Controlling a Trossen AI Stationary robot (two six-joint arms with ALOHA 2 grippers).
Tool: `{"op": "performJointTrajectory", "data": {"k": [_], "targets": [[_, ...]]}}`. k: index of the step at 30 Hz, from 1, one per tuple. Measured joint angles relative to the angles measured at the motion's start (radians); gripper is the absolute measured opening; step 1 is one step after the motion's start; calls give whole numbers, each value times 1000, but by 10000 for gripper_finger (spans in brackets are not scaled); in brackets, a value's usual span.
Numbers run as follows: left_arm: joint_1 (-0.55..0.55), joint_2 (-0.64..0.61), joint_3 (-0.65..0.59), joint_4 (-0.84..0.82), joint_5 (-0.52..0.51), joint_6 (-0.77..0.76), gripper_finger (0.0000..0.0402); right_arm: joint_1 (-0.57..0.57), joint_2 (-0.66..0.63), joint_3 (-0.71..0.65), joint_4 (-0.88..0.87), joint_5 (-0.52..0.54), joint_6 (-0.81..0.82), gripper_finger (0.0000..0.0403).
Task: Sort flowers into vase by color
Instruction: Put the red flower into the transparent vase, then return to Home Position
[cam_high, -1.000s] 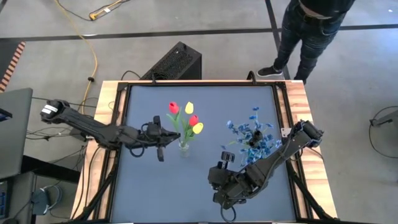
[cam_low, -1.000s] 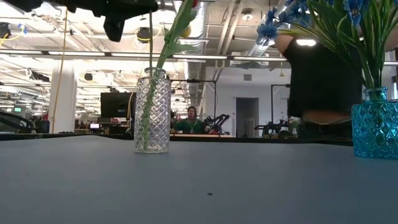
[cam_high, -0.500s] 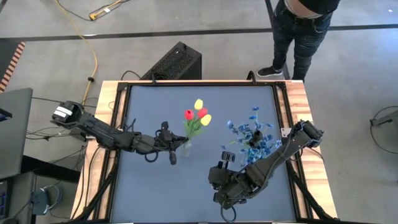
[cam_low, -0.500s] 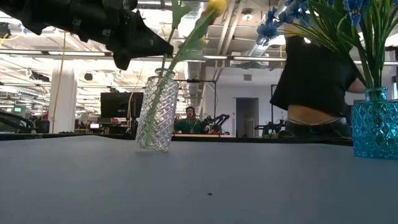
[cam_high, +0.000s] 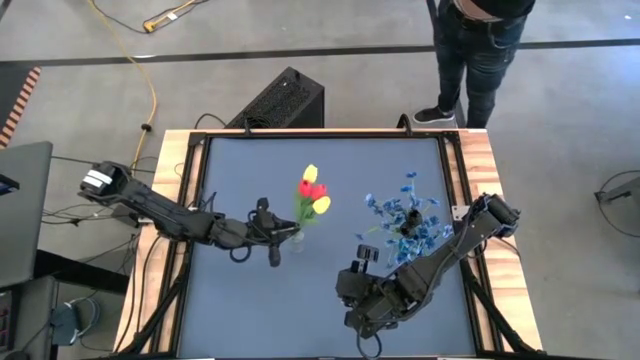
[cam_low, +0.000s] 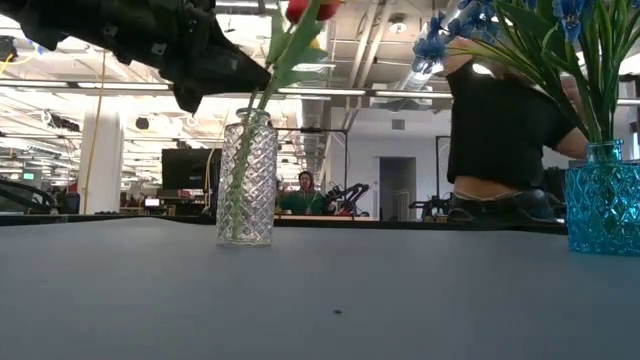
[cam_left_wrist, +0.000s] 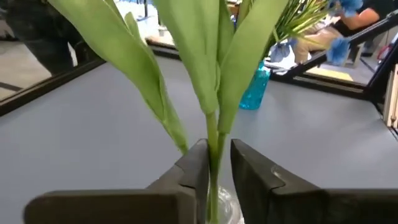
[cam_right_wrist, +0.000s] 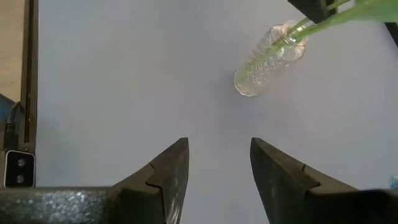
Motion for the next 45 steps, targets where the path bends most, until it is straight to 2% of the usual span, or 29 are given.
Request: {"op": "performJointTrajectory", "data": {"k": [5, 11, 19, 21, 26, 33, 39, 42, 45], "targets": [[0, -38, 0, -98, 9, -26, 86, 0, 0, 0, 0, 0, 0, 196], [0, -144, 0, -254, 37, -39, 114, -5, -3, 0, 0, 0, -3, 196], [-1, -338, 0, -444, 89, -53, 126, -31, -69, 1, 5, -2, -5, 196], [-1, -391, 0, -491, 107, -49, 126, -35, -95, 1, 9, -1, -46, 196], [-1, -521, 0, -582, 114, -41, 126, -44, -195, 1, 53, 107, -163, 185], [-1, -659, 0, -680, 110, -9, 126, -163, -352, 1, 104, 131, -376, 137], [-1, -701, 0, -740, 110, 29, 126, -318, -460, -3, -30, 137, -423, 57], [-1, -700, 0, -739, 104, 76, 126, -422, -525, -74, -40, 135, -447, 17], [10, -700, 0, -736, 94, 156, 120, -540, -625, -214, 24, 102, -448, 22]]}}
